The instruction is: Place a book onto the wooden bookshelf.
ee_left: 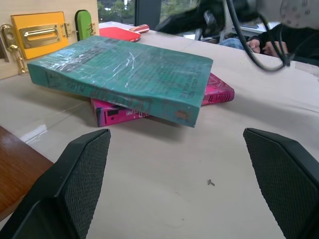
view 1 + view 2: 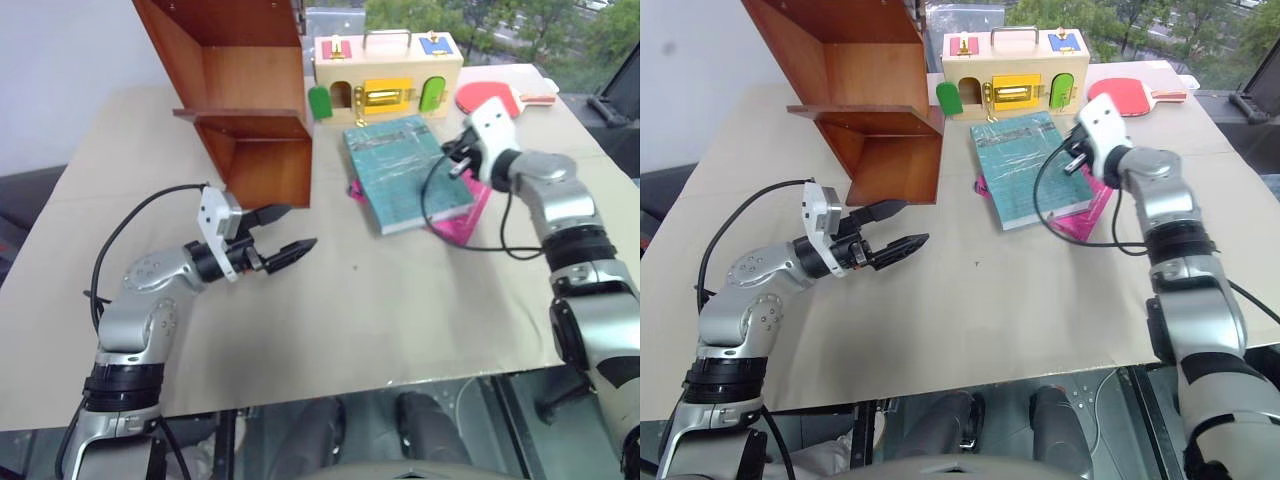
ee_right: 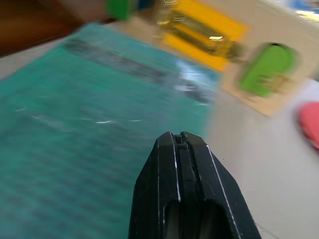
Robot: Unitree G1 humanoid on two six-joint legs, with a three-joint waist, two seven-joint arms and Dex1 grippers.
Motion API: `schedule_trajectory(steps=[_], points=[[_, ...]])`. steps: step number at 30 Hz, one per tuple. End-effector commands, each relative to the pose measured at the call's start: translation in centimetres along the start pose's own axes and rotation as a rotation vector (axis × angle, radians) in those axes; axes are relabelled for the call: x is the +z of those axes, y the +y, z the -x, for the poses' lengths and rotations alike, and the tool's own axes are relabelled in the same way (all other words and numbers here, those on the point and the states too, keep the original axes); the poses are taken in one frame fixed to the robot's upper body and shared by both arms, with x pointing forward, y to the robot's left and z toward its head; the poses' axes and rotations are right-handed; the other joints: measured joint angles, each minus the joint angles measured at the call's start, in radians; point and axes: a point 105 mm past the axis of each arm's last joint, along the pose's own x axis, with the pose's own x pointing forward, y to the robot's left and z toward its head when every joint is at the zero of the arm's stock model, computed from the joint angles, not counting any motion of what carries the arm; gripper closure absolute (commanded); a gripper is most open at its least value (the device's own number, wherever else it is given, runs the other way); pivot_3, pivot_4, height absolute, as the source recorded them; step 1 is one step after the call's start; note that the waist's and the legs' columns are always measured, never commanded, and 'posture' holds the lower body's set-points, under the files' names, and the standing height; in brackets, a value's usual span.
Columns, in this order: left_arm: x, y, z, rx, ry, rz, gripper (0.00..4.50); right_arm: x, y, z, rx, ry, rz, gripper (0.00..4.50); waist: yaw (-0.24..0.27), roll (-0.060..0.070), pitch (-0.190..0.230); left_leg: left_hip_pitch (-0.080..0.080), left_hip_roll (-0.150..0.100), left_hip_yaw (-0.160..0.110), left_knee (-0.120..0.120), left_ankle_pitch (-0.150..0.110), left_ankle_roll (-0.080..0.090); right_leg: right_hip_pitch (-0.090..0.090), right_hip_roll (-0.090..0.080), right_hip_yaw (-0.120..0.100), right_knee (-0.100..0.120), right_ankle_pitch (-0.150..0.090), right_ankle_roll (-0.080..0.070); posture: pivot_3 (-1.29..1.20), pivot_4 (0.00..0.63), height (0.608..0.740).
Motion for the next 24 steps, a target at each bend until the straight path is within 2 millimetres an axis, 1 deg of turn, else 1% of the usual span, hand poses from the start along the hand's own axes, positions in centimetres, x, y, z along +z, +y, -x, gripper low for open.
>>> schedule_trajectory(steps=[1, 2, 6, 9, 11, 12, 13, 14, 16, 18, 19, 22, 24], points=[[1.3, 0.0, 0.4, 0.007, -0.027, -0.042, 0.00, -2.4, 1.0, 1.0, 0.105, 0.089, 0.074, 4.46, 0.007, 0.000, 0.000, 0.000, 0.000, 0.000, 0.000, 0.000, 0.000, -0.001, 0.001, -0.001, 0.000, 0.000, 0.000, 0.00, 0.150, 0.740], [1.3, 0.1, 0.4, 0.008, -0.027, -0.042, 0.00, -3.0, 1.3, 1.4, 0.140, 0.111, 0.073, 4.46, 0.009, 0.000, 0.000, 0.000, 0.000, -0.001, 0.000, 0.000, 0.000, -0.001, 0.001, -0.001, 0.000, 0.000, 0.000, 0.00, 0.150, 0.740], [0.9, 0.1, 0.5, 0.012, -0.025, -0.038, 0.00, -5.9, 2.5, 5.1, 0.276, 0.220, 0.116, 4.46, 0.022, 0.000, -0.001, 0.000, -0.001, -0.001, 0.001, 0.000, 0.000, 0.001, 0.001, -0.002, 0.000, 0.000, 0.000, 0.00, 0.150, 0.740], [0.8, 0.1, 0.2, 0.008, -0.029, -0.034, 0.00, -6.8, 2.7, 7.3, 0.284, 0.253, 0.118, 4.46, 0.030, -0.001, -0.002, 0.003, -0.001, -0.001, 0.001, 0.000, 0.000, 0.003, 0.000, -0.002, -0.001, 0.000, 0.000, 0.00, 0.150, 0.740], [0.7, 0.2, 0.1, 0.006, -0.029, -0.033, 0.00, -6.7, 2.4, 8.3, 0.259, 0.251, 0.128, 4.46, 0.031, 0.000, -0.002, 0.004, 0.000, -0.003, 0.003, 0.000, 0.000, 0.006, -0.001, -0.004, 0.000, 0.000, 0.000, 0.00, 0.150, 0.740], [0.7, 0.2, 0.0, 0.004, -0.029, -0.032, 0.00, -6.2, 2.1, 8.5, 0.230, 0.229, 0.119, 4.46, 0.031, -0.001, -0.002, 0.006, 0.000, -0.003, 0.003, 0.000, 0.000, 0.007, -0.001, -0.004, 0.000, 0.000, 0.000, 0.00, 0.150, 0.740], [0.7, 0.3, 0.0, 0.004, -0.029, -0.031, 0.00, -4.8, 1.9, 8.5, 0.208, 0.166, 0.103, 4.46, 0.030, -0.001, -0.002, 0.006, 0.000, -0.003, 0.003, 0.000, 0.000, 0.008, -0.001, -0.004, 0.000, 0.001, -0.001, 0.00, 0.150, 0.740], [0.6, 0.4, 0.0, 0.003, -0.029, -0.031, 0.00, -3.1, 2.0, 8.6, 0.200, 0.089, 0.078, 4.46, 0.029, -0.001, -0.002, 0.006, 0.000, -0.003, 0.003, 0.000, 0.000, 0.009, -0.001, -0.004, 0.000, 0.002, -0.001, 0.00, 0.150, 0.740], [0.6, 0.6, 0.0, 0.003, -0.028, -0.030, 0.00, 0.8, 2.9, 8.6, 0.210, -0.062, 0.010, 4.46, 0.024, 0.000, -0.001, 0.006, 0.000, -0.003, 0.004, 0.000, 0.000, 0.009, -0.001, -0.004, 0.000, 0.003, -0.003, 0.00, 0.150, 0.740], [0.4, 1.0, 0.2, 0.010, -0.024, -0.027, 0.00, 3.6, 5.0, 8.6, 0.258, -0.137, 0.022, 4.46, 0.020, 0.002, 0.000, 0.005, 0.001, -0.002, 0.005, 0.000, -0.001, 0.006, 0.000, -0.002, 0.004, 0.003, -0.003, 0.00, 0.150, 0.740], [0.3, 1.2, 0.4, 0.019, -0.017, -0.027, 0.00, 4.5, 6.1, 8.4, 0.270, -0.153, 0.034, 4.46, 0.021, 0.002, -0.001, 0.005, 0.001, -0.002, 0.005, 0.000, -0.001, 0.005, 0.000, -0.002, 0.004, 0.003, -0.003, 0.00, 0.150, 0.740], [-0.3, 2.4, 1.2, 0.056, 0.011, -0.032, 0.00, 6.8, 8.5, 7.0, 0.244, -0.190, 0.057, 4.46, 0.020, 0.002, -0.001, 0.003, 0.002, -0.003, 0.004, 0.001, -0.003, 0.002, 0.001, -0.003, 0.004, 0.003, -0.003, 0.00, 0.150, 0.740], [-0.9, 3.2, 2.0, 0.086, 0.039, -0.037, 0.00, 8.1, 10.5, 5.6, 0.246, -0.185, -0.006, 4.46, 0.021, 0.002, -0.001, 0.002, 0.002, -0.003, 0.004, 0.001, -0.003, 0.002, 0.001, -0.003, 0.004, 0.003, -0.003, 0.00, 0.150, 0.740]])
